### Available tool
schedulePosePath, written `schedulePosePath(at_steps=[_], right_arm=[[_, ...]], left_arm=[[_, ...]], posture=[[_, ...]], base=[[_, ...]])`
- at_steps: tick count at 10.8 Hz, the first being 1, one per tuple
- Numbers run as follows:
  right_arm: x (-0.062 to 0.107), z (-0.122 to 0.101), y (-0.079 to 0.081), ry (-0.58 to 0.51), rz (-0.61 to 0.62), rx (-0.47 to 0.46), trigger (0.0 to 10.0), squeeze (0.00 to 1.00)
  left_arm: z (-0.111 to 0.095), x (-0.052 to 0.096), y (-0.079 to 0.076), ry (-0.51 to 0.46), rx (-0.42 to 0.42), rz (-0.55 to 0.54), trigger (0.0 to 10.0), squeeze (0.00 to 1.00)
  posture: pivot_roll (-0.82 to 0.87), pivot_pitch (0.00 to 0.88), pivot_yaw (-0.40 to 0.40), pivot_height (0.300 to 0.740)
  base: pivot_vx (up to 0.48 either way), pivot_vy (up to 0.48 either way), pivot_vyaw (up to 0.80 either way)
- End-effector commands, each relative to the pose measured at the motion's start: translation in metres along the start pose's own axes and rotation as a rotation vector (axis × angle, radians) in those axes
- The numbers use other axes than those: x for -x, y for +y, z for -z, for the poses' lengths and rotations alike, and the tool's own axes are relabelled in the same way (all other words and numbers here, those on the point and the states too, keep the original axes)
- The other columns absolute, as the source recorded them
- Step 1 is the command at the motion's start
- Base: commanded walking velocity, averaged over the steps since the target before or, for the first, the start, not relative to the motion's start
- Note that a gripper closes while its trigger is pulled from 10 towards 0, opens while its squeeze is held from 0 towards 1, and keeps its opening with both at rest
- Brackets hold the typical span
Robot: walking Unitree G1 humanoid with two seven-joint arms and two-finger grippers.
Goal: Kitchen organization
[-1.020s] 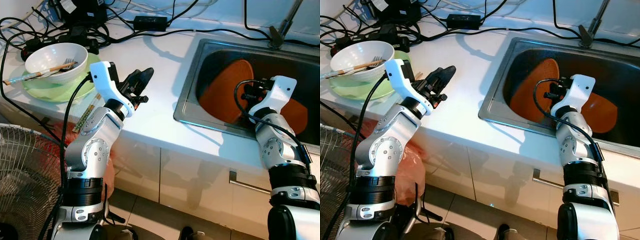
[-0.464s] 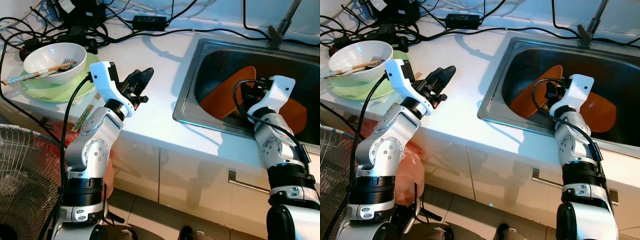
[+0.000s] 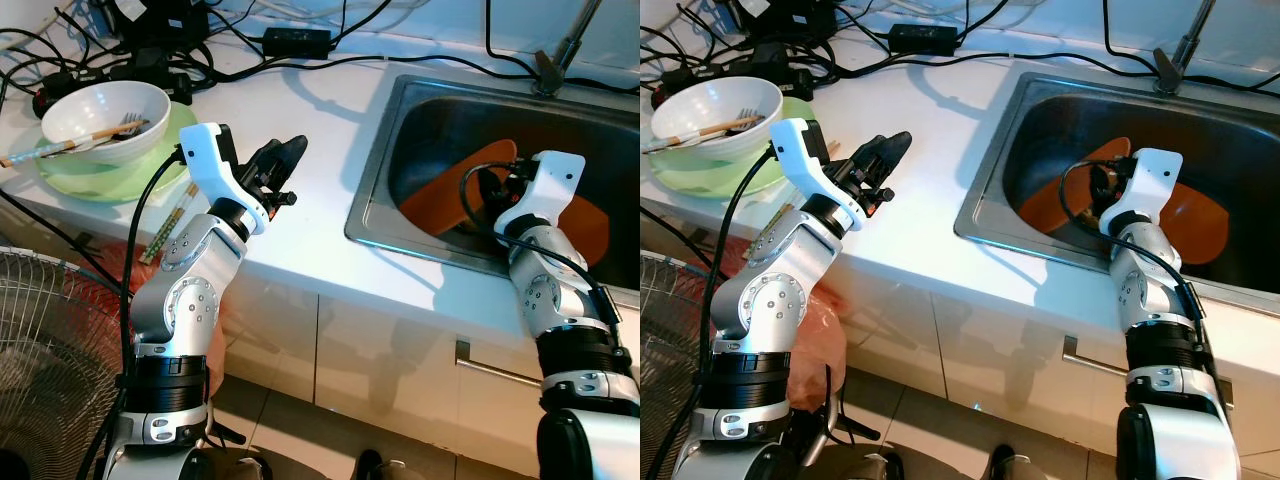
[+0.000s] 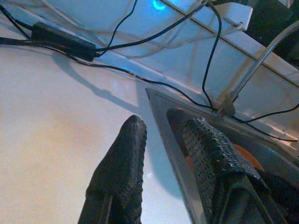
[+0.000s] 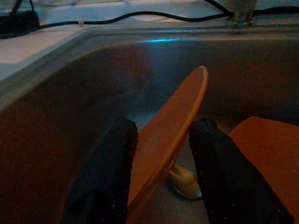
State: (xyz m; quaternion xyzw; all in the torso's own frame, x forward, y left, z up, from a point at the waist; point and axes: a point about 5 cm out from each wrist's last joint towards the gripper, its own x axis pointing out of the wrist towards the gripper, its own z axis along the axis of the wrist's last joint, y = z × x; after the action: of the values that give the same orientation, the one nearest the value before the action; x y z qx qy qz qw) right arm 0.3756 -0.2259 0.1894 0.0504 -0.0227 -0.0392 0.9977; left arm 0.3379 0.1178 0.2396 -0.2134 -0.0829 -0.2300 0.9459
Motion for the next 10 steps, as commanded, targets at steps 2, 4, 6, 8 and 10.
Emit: schedulePosePath(at_steps=[2, 4, 6, 8, 10], right_arm=[[-0.0003, 0.0027, -0.0019, 0.013, 0.008, 0.022, 10.0, 0.0], [-0.0003, 0.0027, -0.0019, 0.013, 0.008, 0.022, 10.0, 0.0], [-0.0003, 0.0027, -0.0019, 0.013, 0.008, 0.022, 10.0, 0.0], [-0.0003, 0.0027, -0.0019, 0.013, 0.008, 0.022, 10.0, 0.0], [-0.0003, 0.0027, -0.0019, 0.013, 0.008, 0.022, 10.0, 0.0]], left_arm=[[0.0003, 0.0021, 0.0006, -0.001, -0.009, -0.011, 10.0, 0.0], [0.0003, 0.0021, 0.0006, -0.001, -0.009, -0.011, 10.0, 0.0], [0.0003, 0.0021, 0.0006, -0.001, -0.009, -0.011, 10.0, 0.0], [0.0003, 0.0021, 0.0006, -0.001, -0.009, -0.011, 10.0, 0.0], [0.0003, 0.0021, 0.0006, -0.001, -0.009, -0.011, 10.0, 0.0]], posture=[[0.08, 0.195, -0.006, 0.74], [0.08, 0.195, -0.006, 0.74], [0.08, 0.195, -0.006, 0.74], [0.08, 0.195, -0.006, 0.74], [0.08, 0.195, -0.006, 0.74]], base=[[0.0, 0.0, 0.0], [0.0, 0.0, 0.0], [0.0, 0.0, 0.0], [0.0, 0.0, 0.0], [0.0, 0.0, 0.0]])
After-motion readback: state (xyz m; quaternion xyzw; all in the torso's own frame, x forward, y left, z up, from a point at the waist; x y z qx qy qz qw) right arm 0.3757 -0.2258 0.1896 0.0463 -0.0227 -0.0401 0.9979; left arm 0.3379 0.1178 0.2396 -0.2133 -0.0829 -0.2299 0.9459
